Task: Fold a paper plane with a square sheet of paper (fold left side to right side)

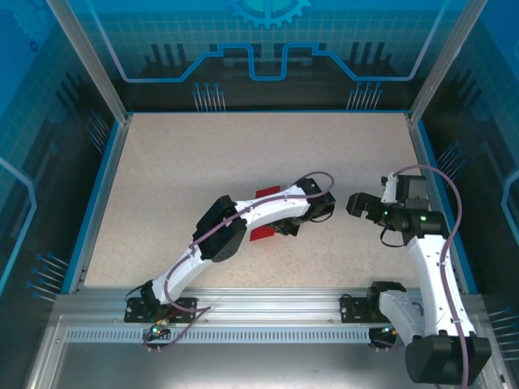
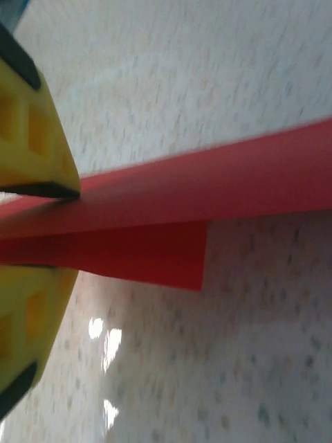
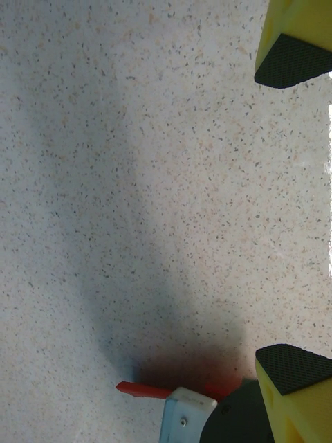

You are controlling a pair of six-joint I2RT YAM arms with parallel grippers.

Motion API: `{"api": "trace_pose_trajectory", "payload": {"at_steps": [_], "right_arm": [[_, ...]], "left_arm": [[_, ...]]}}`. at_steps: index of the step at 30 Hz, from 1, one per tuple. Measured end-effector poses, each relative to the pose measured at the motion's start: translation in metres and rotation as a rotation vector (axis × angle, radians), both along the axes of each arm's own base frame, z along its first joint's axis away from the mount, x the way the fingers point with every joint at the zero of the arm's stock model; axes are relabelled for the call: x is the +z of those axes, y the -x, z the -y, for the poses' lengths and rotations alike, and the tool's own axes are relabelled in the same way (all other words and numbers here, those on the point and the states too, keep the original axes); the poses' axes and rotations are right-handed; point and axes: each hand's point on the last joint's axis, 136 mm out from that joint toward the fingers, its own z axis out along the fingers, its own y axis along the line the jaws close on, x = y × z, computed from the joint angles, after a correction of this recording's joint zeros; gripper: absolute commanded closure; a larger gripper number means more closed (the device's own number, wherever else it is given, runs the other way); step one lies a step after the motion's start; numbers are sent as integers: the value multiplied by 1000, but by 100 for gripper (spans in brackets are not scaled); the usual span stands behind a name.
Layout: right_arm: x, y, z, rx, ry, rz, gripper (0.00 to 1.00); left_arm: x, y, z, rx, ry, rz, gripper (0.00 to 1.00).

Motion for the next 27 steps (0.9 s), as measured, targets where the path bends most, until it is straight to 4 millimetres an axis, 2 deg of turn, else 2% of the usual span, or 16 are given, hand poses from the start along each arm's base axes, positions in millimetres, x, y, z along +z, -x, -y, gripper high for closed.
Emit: {"api": "trace_pose_trajectory", "payload": {"at_steps": [4,7,9,12,16,18,19,22,27], "right_arm": [[-1,0,2,-6,9,-1,0],[-4,1,-3,10,-14,-7,0],[-7,2,-8,24,-44,-17,0],[-10,-1,-20,52,-94,-29,1],[-22,-5,-62,201,-151,-101,3],[-33,-9,-90,293,-162,-151,8],[-38,-11,-105,336,-164,-173,14],[-50,-20,-145,439,-159,-221,26],[-61,-56,-198,534,-140,-224,36]], "left_arm": [[-10,-1,22,12,143,-64,48],[-8,-9,37,20,269,-76,40],[2,-14,40,19,345,-65,36],[29,-17,34,28,478,-23,32],[77,-20,-2,77,677,95,27],[93,-22,-27,124,759,166,25],[98,-24,-40,153,791,200,25],[96,-24,-73,231,850,273,24],[58,-10,-102,365,944,272,20]]}}
